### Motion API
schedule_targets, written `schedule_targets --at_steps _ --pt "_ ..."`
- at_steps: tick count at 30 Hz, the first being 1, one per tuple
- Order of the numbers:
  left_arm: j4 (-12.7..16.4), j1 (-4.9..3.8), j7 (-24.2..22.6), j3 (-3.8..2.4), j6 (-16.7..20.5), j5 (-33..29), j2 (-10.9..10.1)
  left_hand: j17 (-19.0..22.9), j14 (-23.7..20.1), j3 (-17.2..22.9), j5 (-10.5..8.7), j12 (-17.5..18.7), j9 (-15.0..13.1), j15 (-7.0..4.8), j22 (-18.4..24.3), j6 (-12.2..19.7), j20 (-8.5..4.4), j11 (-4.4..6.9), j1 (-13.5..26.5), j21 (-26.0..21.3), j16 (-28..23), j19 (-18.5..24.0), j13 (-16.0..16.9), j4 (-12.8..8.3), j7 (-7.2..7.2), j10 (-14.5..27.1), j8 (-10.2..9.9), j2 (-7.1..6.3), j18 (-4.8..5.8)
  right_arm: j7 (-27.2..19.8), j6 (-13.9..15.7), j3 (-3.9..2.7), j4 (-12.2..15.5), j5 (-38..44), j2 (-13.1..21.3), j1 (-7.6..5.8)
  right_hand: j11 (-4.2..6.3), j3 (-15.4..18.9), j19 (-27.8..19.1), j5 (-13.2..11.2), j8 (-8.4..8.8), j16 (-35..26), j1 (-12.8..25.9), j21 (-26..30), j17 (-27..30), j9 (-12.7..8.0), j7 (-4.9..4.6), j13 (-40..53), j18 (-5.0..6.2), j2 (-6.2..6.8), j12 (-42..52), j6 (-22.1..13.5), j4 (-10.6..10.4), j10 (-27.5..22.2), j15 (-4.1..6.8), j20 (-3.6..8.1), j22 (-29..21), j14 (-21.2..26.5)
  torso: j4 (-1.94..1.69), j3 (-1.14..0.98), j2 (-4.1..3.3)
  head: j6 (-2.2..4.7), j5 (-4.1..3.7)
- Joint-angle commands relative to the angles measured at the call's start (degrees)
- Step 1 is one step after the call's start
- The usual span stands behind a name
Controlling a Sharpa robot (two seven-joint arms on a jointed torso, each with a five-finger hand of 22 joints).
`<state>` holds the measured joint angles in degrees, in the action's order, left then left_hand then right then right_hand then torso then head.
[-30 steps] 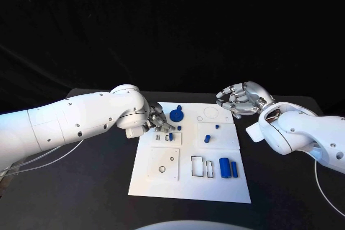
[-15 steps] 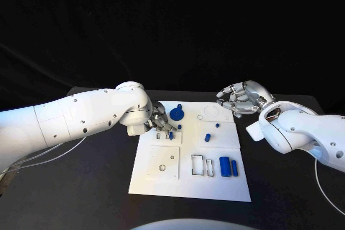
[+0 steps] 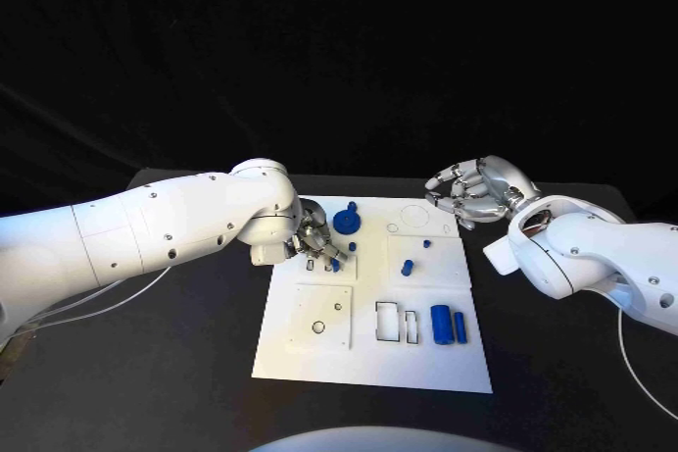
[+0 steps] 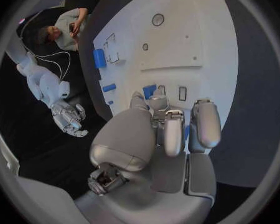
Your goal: Assemble the parts on the task board
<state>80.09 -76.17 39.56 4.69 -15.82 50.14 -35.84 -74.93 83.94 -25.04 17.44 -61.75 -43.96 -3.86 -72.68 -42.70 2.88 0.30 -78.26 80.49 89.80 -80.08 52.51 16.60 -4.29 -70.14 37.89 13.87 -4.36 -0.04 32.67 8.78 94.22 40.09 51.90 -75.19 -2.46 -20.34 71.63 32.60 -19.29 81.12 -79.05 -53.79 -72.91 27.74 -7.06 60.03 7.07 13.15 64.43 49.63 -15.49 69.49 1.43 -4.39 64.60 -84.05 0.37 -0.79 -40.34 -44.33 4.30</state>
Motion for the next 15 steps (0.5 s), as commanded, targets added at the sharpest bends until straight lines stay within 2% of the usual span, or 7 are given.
schedule_targets --at_steps 1,9,10,12,15 --pt "0.0 -0.08 0.3 0.01 -1.6 0.2 0.3 -15.1 6.1 -1.4 -0.29 -0.3 0.1 0.45 -0.1 0.2 0.05 -0.22 0.4 0.2 0.2 -0.3 0.1 0.1 0.04 -0.2 -0.3 0.39 0.78 0.2 -1.0 0.0 0.0 0.8 0.0 0.0 0.17 -0.5 0.3 0.4 -0.27 -0.3 0.2 0.2 0.1 0.0 -0.09 0.0 0.93 0.42 -0.2 -0.5 0.0 0.3 0.31 -0.04 0.0 -1.0 -0.03 -0.03 0.01 -0.13 -0.04" --pt "0.0 -0.07 0.3 0.04 -1.7 0.2 0.6 -15.1 6.1 -0.9 -0.05 -0.7 0.0 0.42 -0.3 0.0 0.09 -0.13 -0.7 0.4 0.2 -0.3 0.3 -0.1 0.21 0.0 -0.3 0.76 0.79 0.6 -1.1 0.01 -0.1 1.1 -0.1 0.01 0.17 -0.6 0.2 0.4 -0.38 -0.4 0.4 0.3 0.2 0.1 -0.09 -0.1 0.95 0.46 -0.2 -0.5 0.0 0.4 0.31 -0.04 -0.1 -1.0 -0.02 -0.02 0.02 -0.27 -0.02" --pt "0.0 -0.07 0.3 0.04 -1.7 0.2 0.6 -15.1 6.1 -0.6 -0.12 -0.8 0.0 0.38 -0.5 0.0 0.07 -0.07 -1.4 0.4 0.2 -0.3 0.3 -0.1 0.28 0.1 -0.3 1.05 0.79 0.7 -1.1 0.01 -0.1 1.2 -0.1 0.01 0.17 -0.6 0.2 0.4 -0.38 -0.4 0.4 0.3 0.2 0.1 -0.09 -0.1 0.95 0.46 -0.2 -0.5 0.0 0.4 0.31 -0.04 -0.1 -1.0 -0.02 -0.02 0.02 -0.27 -0.02" --pt "0.0 -0.07 0.3 0.04 -1.6 0.2 0.6 -15.1 6.1 0.5 -1.56 -1.1 0.0 0.19 -0.7 -0.1 -0.07 0.15 -3.9 0.5 0.2 -0.2 0.4 -0.3 0.52 0.3 -0.3 1.89 0.8 0.9 -1.1 0.01 -0.1 1.4 -0.1 0.01 0.17 -0.7 0.2 0.5 -0.43 -0.5 0.5 0.5 0.3 0.2 -0.1 -0.1 0.98 0.5 -0.2 -0.5 0.0 0.4 0.3 -0.04 -0.2 -0.9 0.02 -0.05 0.0 -0.31 -0.06" --pt "-0.1 -0.07 0.2 0.04 -1.4 0.2 0.7 -15.1 6.1 1.4 -1.54 -1.3 0.0 0.09 -0.9 -0.1 -0.17 0.28 -5.5 0.6 0.2 -0.2 0.5 -0.3 0.66 0.4 -0.4 2.18 0.82 1.1 -1.1 0.01 -0.1 1.6 -0.1 0.02 0.17 -0.7 0.2 0.5 -0.47 -0.5 0.5 0.5 0.4 0.2 -0.1 -0.2 0.97 0.54 -0.2 -0.5 0.0 0.4 0.3 -0.04 -0.2 -0.9 0.02 -0.05 0.0 -0.27 -0.07"
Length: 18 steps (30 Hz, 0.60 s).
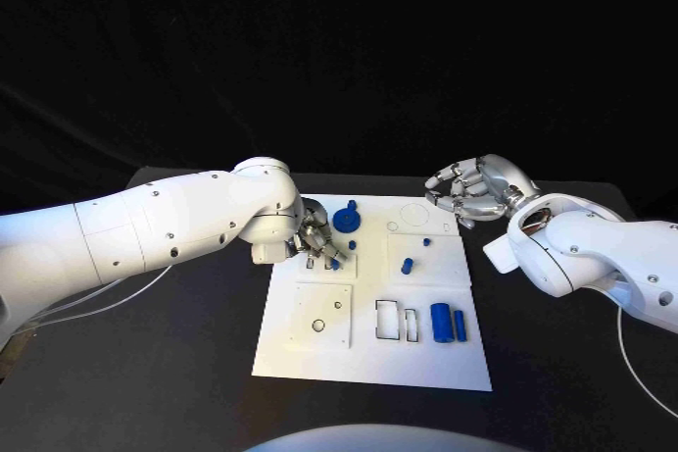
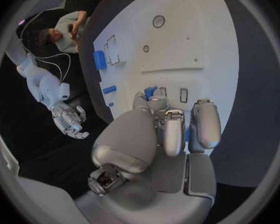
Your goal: Assemble the parts on the task board
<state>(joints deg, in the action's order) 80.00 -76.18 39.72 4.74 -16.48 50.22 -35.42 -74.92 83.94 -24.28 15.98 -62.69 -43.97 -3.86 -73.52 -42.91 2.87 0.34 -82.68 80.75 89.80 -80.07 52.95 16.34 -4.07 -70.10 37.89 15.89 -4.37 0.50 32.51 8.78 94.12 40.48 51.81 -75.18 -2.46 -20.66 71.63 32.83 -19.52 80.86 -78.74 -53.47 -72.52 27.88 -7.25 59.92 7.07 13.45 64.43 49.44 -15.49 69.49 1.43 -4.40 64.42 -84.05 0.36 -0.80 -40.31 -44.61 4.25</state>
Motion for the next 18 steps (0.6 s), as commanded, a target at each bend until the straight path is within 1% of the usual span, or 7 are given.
schedule_targets --at_steps 1,6,11,14,16,18 --pt "0.0 -0.06 0.1 -0.01 -0.7 0.1 0.3 -15.1 6.1 1.1 -0.09 -0.4 0.0 0.03 -0.2 0.2 -0.22 0.31 -1.9 0.4 0.2 -0.2 0.1 -0.1 0.51 0.4 -0.4 0.25 0.83 0.6 -0.9 0.01 0.0 1.2 -0.1 0.02 0.17 -0.4 0.2 0.2 -0.24 -0.3 0.2 0.2 0.1 0.0 0.09 0.0 0.98 0.24 -0.2 -0.4 0.0 0.4 0.3 -0.04 0.0 -0.9 0.03 -0.03 -0.03 0.01 -0.03" --pt "-0.1 -0.06 0.0 0.0 -0.5 -0.1 0.4 -15.1 6.1 3.0 -0.13 -0.6 0.1 -0.15 -0.5 0.1 -0.4 0.52 -4.6 0.5 0.2 -0.2 0.2 0.0 0.74 0.5 -0.6 0.29 0.86 1.2 -1.1 0.01 0.0 1.7 -0.1 0.03 0.21 -0.7 0.5 0.3 -0.47 0.2 0.3 -0.4 -0.8 0.2 0.13 0.7 0.85 0.29 0.6 -0.4 0.1 1.1 0.33 -0.02 0.4 -1.2 -0.03 -0.03 0.0 -0.03 -0.06" --pt "0.0 -0.06 0.0 0.0 -0.6 -0.2 0.3 -15.1 6.1 4.3 0.63 -0.7 -0.2 -0.31 -0.7 -0.3 -0.53 0.72 -6.0 0.5 0.2 -0.3 0.2 0.1 0.99 0.5 -0.2 -0.01 0.88 2.3 -1.0 0.01 0.0 2.6 -0.1 0.04 0.27 -1.2 0.7 0.7 -0.83 0.2 0.6 -0.4 -0.9 0.4 0.2 0.9 0.85 0.48 1.0 -0.5 0.2 1.4 0.39 0.02 0.4 -1.3 -0.01 -0.02 0.04 0.01 -0.08" --pt "0.1 -0.05 -0.1 0.0 -0.4 -0.3 0.2 -15.1 6.1 5.9 0.58 -0.8 -0.6 -0.54 -0.9 -0.4 -0.74 0.98 -7.6 0.6 0.2 -0.3 0.3 0.1 1.28 0.4 0.1 -0.2 0.89 2.7 -0.9 0.02 -0.1 2.8 0.0 0.05 0.27 -1.2 0.7 0.7 -0.83 0.2 0.6 -0.4 -0.9 0.4 0.2 0.9 0.85 0.48 1.0 -0.5 0.2 1.4 0.39 0.02 0.4 -1.3 0.0 -0.03 0.03 0.05 -0.08" --pt "0.2 -0.05 -0.1 0.0 -0.4 -0.5 0.2 -15.1 6.1 7.0 0.57 -0.7 -0.8 -0.65 -1.0 -0.3 -0.86 1.09 -8.6 0.6 0.2 -0.3 0.3 0.1 1.39 0.4 0.2 -0.47 0.89 2.8 -0.9 0.02 -0.1 2.9 0.0 0.05 0.29 -1.3 0.7 0.8 -0.88 0.1 0.7 -0.3 -0.8 0.5 0.2 0.9 0.87 0.51 1.0 -0.5 0.2 1.4 0.4 0.03 0.3 -1.3 0.01 -0.03 0.01 0.08 -0.09" --pt "0.3 -0.05 -0.2 0.0 -0.3 -0.6 0.1 -15.1 6.1 8.9 0.99 -0.7 -1.0 -0.78 -1.1 -0.1 -1.01 1.2 -10.0 0.6 0.2 -0.3 0.3 0.2 1.49 0.5 0.3 -1.13 0.91 3.0 -1.0 0.02 -0.1 2.9 0.0 0.05 0.29 -1.3 0.7 0.8 -0.88 0.1 0.7 -0.3 -0.8 0.5 0.2 0.9 0.87 0.51 1.0 -0.5 0.2 1.4 0.4 0.03 0.3 -1.3 0.01 -0.04 0.02 0.12 -0.07"
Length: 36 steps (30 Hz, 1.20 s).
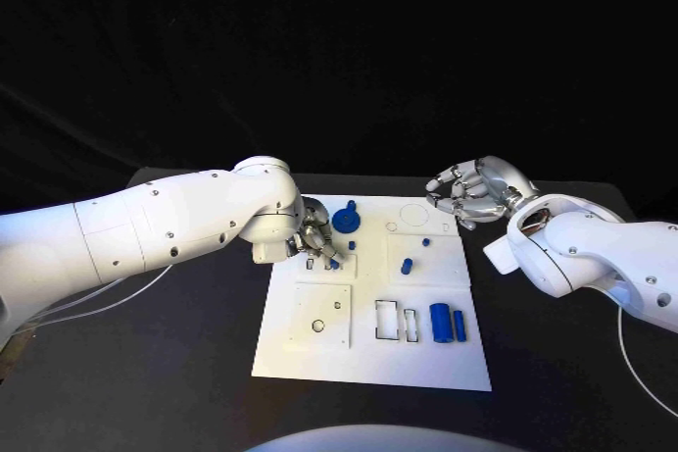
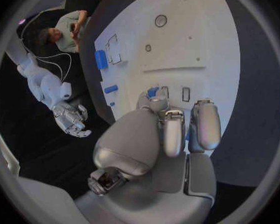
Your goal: Assemble the parts on the task board
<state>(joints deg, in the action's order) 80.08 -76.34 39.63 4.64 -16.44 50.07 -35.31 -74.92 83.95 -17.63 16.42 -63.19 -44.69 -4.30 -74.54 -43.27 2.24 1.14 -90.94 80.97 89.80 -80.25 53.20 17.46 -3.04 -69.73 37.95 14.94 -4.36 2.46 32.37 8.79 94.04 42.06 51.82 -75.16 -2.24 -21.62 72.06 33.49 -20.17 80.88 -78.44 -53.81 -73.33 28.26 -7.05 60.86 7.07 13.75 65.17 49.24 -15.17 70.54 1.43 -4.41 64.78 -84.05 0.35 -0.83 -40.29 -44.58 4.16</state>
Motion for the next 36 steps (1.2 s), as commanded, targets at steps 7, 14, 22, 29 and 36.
schedule_targets --at_steps 7,14,22,29,36 --pt "0.8 0.12 -0.3 0.1 0.5 -1.4 -0.5 -15.1 6.1 35.2 5.74 0.3 -2.4 -0.15 -1.1 0.5 0.39 -1.18 6.4 0.2 0.2 -0.1 -0.9 -1.5 -0.79 -0.5 1.3 -16.69 1.09 1.1 -1.0 0.02 0.0 1.4 0.0 0.05 0.08 -0.4 0.2 0.2 -0.29 0.1 0.4 0.1 0.0 0.1 0.01 0.0 0.87 0.23 0.3 -0.3 -0.1 0.4 0.41 0.05 -0.1 -1.3 -0.05 -0.04 -0.01 0.27 0.04" --pt "1.7 0.13 -0.7 0.05 2.7 -2.7 -1.4 -15.1 6.1 61.6 9.91 -1.3 -6.4 0.16 -2.6 -0.3 0.08 -0.24 19.3 0.6 0.2 -0.7 0.0 -9.9 -0.6 -2.3 5.2 -24.41 1.1 1.1 -1.0 0.04 -0.1 1.4 0.0 0.12 0.08 -0.4 0.2 0.2 -0.29 0.1 0.4 0.1 0.0 0.1 0.01 0.0 0.87 0.23 0.3 -0.3 -0.1 0.4 0.41 0.05 -0.1 -1.3 -0.08 -0.1 0.02 0.28 0.25" --pt "2.8 0.13 -1.1 -0.19 5.5 -3.2 -2.4 -15.1 6.1 64.1 13.5 -2.3 -6.9 -0.13 -3.4 -1.7 -0.19 0.1 23.1 0.9 0.2 -1.1 1.2 -13.5 -0.28 -3.6 5.7 -24.67 1.2 1.1 -1.0 0.05 -0.2 1.4 0.0 0.16 0.09 -0.5 0.2 0.3 -0.35 0.1 0.5 0.2 0.0 0.2 0.01 0.1 0.88 0.3 0.4 -0.3 0.0 0.5 0.41 0.06 -0.1 -1.3 -0.1 -0.07 0.04 0.39 0.42" --pt "3.0 0.14 -1.2 -0.11 6.4 -3.8 -2.9 -15.1 6.1 64.5 14.59 -2.9 -7.0 -0.23 -3.5 -2.2 -0.29 0.21 24.2 1.0 0.2 -1.1 2.1 -14.4 -0.12 -4.3 5.9 -24.72 1.22 1.1 -1.0 0.06 -0.2 1.4 0.1 0.18 0.09 -0.5 0.2 0.3 -0.35 0.1 0.5 0.2 0.0 0.2 0.01 0.1 0.88 0.3 0.4 -0.3 0.0 0.5 0.41 0.06 -0.1 -1.3 -0.07 -0.05 0.05 0.51 0.61" --pt "3.0 0.17 -1.1 0.06 6.2 -1.5 -3.1 -15.1 6.1 64.7 15.39 -3.7 -7.0 -0.36 -3.7 -2.6 -0.4 0.35 25.1 1.1 0.2 -1.1 3.0 -15.1 0.07 -5.0 6.0 -24.89 1.23 1.0 -1.0 0.07 -0.3 1.4 0.1 0.19 0.08 -0.6 0.2 0.4 -0.47 0.1 0.7 0.3 0.0 0.2 0.01 0.0 0.89 0.41 0.3 -0.4 0.0 0.4 0.42 0.07 -0.2 -1.3 -0.07 -0.01 0.0 0.52 0.68"
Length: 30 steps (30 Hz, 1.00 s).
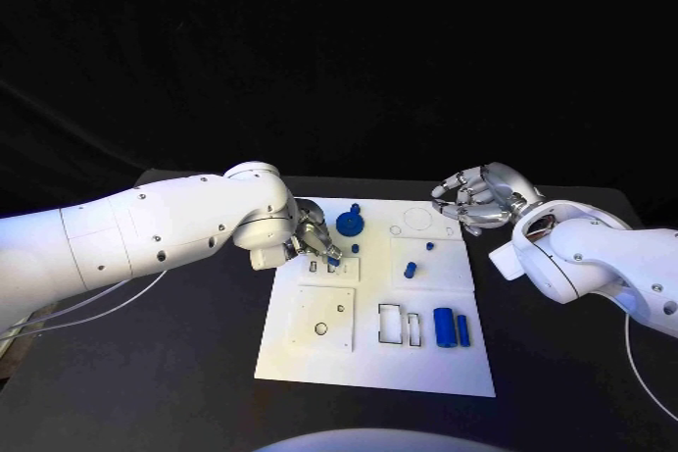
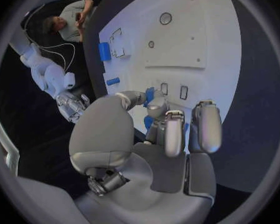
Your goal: Assemble the parts on the task board
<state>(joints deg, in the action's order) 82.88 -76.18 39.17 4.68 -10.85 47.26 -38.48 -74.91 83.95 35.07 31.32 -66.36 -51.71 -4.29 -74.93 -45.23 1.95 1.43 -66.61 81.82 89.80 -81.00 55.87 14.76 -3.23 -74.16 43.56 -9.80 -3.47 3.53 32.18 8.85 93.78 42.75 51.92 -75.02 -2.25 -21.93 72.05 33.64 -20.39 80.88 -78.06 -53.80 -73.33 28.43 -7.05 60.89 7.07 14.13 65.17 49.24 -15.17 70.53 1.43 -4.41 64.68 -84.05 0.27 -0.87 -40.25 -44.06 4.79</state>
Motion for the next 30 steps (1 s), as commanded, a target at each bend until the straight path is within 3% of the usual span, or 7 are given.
schedule_targets --at_steps 1,12,30 --pt "0.3 0.03 -0.7 0.06 0.5 1.9 0.0 -15.1 6.1 12.0 0.62 -0.6 0.0 -0.38 -3.3 -0.7 -0.12 0.08 0.8 0.2 0.2 -0.4 0.4 -12.5 0.29 -0.7 0.4 -0.18 0.34 0.0 -0.9 0.01 0.0 0.7 0.0 0.05 0.08 -0.3 0.2 0.3 -0.25 0.1 0.3 0.3 0.0 0.1 0.01 0.0 0.89 0.03 0.3 -0.4 0.0 0.5 0.42 0.07 -0.1 -1.3 0.0 0.04 -0.04 -0.04 0.07" --pt "1.0 0.18 -0.6 0.62 -0.3 9.2 0.4 -15.1 6.1 12.2 2.33 -1.0 0.1 -0.52 -3.5 -1.5 -0.28 0.18 1.6 0.3 0.2 -0.5 0.8 -13.5 0.51 -1.3 0.5 -0.47 0.37 -0.2 -0.8 0.01 -0.1 0.7 0.0 0.11 0.08 -0.5 0.1 0.4 -0.34 0.0 0.5 0.6 0.2 0.1 0.01 -0.2 0.95 0.08 0.2 -0.4 -0.1 0.3 0.42 0.08 -0.3 -1.3 0.1 0.11 -0.19 -0.13 0.29" --pt "0.5 0.39 -0.5 1.01 -1.2 11.1 1.0 -15.1 6.1 12.2 3.26 -1.2 0.1 -0.59 -3.6 -1.9 -0.35 0.22 2.0 0.3 0.2 -0.4 1.1 -13.8 0.6 -1.6 0.5 -0.59 0.37 -0.3 -0.8 0.01 -0.1 0.7 -0.2 0.15 0.08 -0.7 0.1 0.6 -0.43 0.0 0.7 0.6 0.2 0.2 0.01 -0.2 0.94 0.11 0.3 -0.5 -0.1 0.4 0.41 0.08 -0.3 -1.3 0.11 0.09 -0.23 -0.71 0.32"
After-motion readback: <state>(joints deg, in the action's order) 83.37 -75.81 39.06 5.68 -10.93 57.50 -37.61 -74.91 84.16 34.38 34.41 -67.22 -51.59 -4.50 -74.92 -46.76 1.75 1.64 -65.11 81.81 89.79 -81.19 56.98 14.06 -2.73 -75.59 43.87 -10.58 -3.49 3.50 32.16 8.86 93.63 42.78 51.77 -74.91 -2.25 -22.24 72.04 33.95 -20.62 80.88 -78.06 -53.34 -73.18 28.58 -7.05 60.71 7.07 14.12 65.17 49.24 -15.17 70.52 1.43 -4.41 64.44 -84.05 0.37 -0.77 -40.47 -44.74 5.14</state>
